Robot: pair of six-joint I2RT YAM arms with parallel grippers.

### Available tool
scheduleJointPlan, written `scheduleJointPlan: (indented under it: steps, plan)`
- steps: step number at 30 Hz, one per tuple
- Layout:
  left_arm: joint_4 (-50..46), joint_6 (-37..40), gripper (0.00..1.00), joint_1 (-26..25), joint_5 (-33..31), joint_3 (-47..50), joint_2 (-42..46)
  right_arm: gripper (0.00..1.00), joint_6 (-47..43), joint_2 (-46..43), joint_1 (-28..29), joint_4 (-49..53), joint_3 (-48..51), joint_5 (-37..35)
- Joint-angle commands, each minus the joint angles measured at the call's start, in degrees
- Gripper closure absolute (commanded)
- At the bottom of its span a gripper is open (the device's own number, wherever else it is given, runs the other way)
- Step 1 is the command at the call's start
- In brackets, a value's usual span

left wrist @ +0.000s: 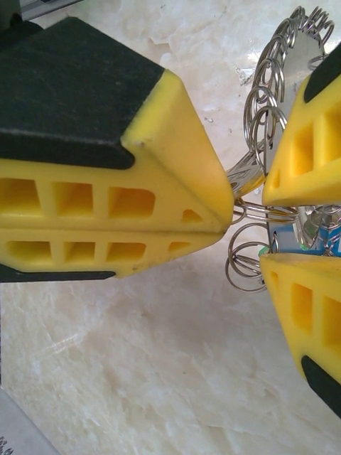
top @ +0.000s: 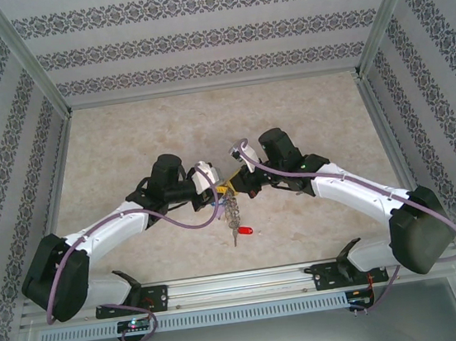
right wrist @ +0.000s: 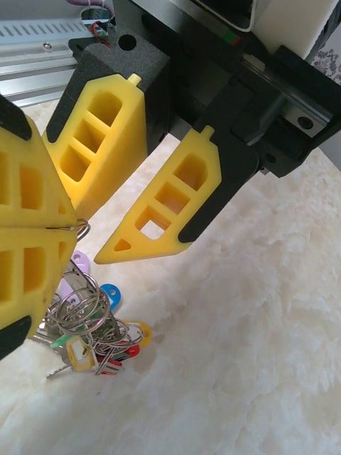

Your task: Put the keys on the keyring

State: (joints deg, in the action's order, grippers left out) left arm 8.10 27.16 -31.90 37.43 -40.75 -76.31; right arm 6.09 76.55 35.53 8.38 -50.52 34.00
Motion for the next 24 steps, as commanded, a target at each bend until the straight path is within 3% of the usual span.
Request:
scheduleJointPlan:
  steps: [1, 7, 11, 24]
  plan:
    - [-1.1, 1.6, 0.77, -1.0, 0.9, -2.0, -1.0, 1.0, -0.5, 0.1, 0.9, -0.9, -2.3, 2.5]
    - [-1.2, 1.8, 0.86, -1.1, 1.1, -2.5, -1.5, 1.0, -0.7, 0.2, 1.0, -0.7, -2.1, 2.6]
    - [-0.5, 1.3, 1.0, -1.1, 1.0, -2.0, -1.3, 1.0, -1.0, -0.3, 1.0, -0.1, -1.9, 1.6]
    - [12.1, -6.8, 1.0, -1.2, 0.0, 4.4, 0.6, 1.0, 2.0, -2.1, -1.7, -1.9, 3.6, -1.4]
